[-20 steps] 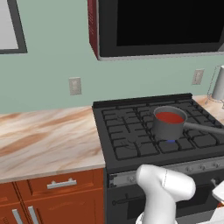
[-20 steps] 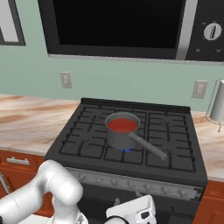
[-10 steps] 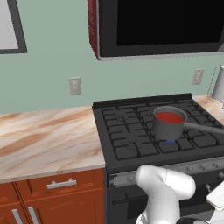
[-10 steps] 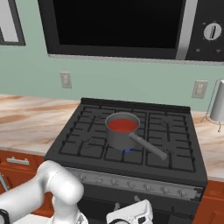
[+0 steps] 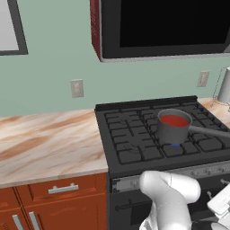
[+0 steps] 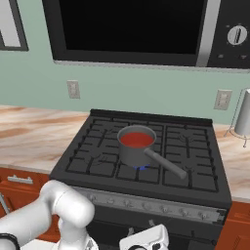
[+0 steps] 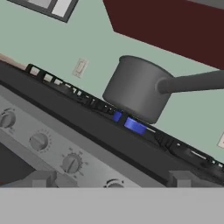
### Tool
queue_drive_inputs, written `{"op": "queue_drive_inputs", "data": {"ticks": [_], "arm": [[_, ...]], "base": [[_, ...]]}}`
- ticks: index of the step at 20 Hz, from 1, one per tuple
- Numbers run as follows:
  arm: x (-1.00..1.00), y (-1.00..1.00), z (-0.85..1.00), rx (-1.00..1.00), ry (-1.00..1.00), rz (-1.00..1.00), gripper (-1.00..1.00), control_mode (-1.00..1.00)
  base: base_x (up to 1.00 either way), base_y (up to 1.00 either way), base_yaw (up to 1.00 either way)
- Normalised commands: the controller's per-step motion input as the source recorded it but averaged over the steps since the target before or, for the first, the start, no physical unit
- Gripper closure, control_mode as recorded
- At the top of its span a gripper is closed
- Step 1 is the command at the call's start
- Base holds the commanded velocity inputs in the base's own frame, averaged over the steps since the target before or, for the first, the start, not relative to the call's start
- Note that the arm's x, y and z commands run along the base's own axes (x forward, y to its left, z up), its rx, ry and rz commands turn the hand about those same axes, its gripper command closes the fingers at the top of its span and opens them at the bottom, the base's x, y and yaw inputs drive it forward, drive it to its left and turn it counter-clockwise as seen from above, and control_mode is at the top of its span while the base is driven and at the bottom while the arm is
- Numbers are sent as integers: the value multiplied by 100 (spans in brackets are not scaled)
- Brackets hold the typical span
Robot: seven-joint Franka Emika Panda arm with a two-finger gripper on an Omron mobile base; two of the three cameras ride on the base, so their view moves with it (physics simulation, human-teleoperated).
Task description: Wait until the marinara sauce is simmered to a deep red color and then turn off the stove.
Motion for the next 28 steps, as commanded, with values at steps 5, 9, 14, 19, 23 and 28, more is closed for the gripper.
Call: {"op": "queue_drive_inputs", "data": {"ticks": [5,9,14,19,23,28], "arm": [[22,0,-2,-1,-9,0,-100,-100],[21,0,0,0,-11,0,-100,-100],[25,0,0,-3,-6,0,-100,-100],[21,0,-3,-2,-1,-2,-100,-100],[15,0,0,0,0,-2,-100,-100],[7,0,0,0,9,0,-100,-100]], "base": [[0,0,0],[0,0,0],[0,0,0],[0,0,0],[0,0,0],[0,0,0]]}}
